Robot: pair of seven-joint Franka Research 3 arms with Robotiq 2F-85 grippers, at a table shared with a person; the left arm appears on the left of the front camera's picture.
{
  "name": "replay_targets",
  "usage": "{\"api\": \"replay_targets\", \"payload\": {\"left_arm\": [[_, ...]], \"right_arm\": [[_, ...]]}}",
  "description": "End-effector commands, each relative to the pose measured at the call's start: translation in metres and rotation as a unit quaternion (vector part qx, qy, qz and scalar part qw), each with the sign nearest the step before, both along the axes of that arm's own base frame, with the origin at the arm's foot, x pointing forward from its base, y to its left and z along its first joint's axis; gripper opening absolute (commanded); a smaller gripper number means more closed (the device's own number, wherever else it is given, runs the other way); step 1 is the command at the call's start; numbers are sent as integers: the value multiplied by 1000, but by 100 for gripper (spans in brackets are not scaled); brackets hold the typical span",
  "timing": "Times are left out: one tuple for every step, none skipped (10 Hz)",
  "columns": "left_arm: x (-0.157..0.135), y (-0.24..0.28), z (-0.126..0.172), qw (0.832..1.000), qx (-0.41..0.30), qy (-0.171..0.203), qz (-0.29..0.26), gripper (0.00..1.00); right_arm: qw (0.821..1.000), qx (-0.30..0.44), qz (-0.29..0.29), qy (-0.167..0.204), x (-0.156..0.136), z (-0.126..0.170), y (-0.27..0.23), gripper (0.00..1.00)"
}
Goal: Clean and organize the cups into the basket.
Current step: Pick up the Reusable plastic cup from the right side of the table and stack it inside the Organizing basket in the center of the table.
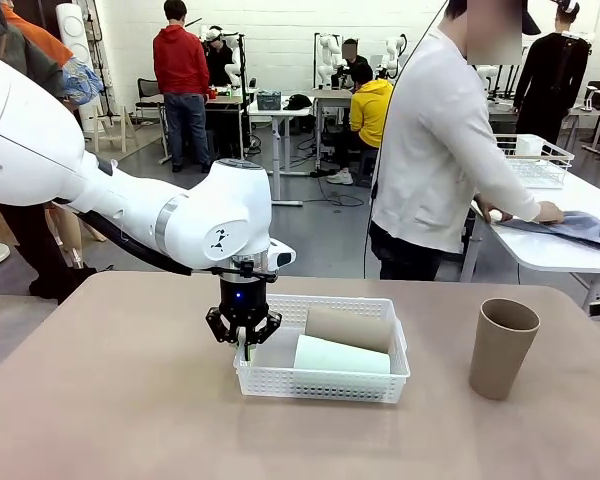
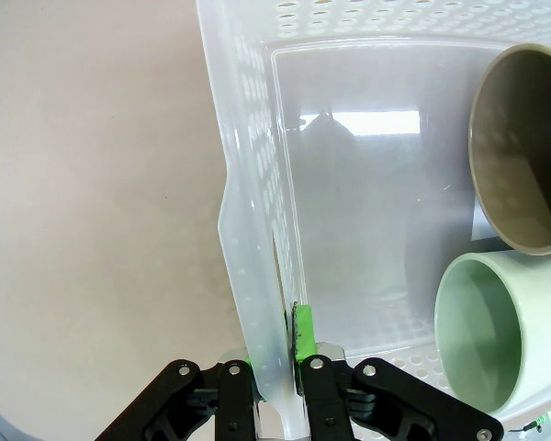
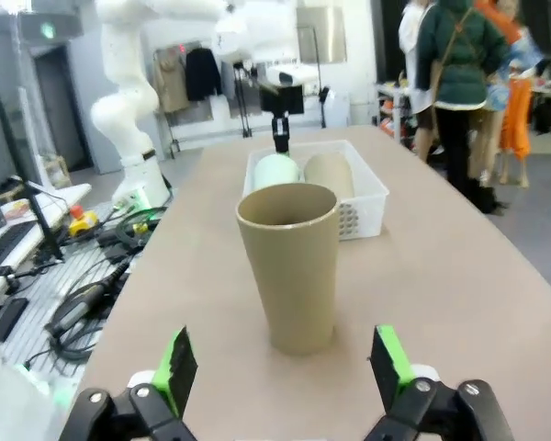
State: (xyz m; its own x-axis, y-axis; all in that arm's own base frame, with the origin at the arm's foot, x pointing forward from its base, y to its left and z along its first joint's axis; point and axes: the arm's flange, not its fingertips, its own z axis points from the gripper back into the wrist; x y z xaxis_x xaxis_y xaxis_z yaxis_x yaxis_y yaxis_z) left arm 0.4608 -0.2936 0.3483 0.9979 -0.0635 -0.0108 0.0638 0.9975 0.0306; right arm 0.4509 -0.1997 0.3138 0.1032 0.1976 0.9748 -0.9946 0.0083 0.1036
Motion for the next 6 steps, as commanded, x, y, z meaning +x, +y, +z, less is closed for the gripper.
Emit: {"api": "replay_targets", "payload": {"left_arm": [[-2, -1, 0, 1000, 1, 1, -2, 0], [-2, -1, 0, 1000, 1, 1, -2, 0], [-2, -1, 0, 1000, 1, 1, -2, 0], [-2, -1, 0, 1000, 1, 1, -2, 0], [-2, -1, 0, 1000, 1, 1, -2, 0], [-2, -1, 0, 1000, 1, 1, -2, 0]], "right_arm": [[999, -31, 20, -9, 11, -16, 6, 100], [999, -38, 19, -10, 13, -21, 8, 100], [999, -46, 13, -10, 21, -29, 11, 100], [999, -49, 12, -6, 24, -36, 13, 100], [999, -52, 14, -1, 25, -42, 15, 100], [999, -50, 22, 1, 27, -47, 19, 100]]}}
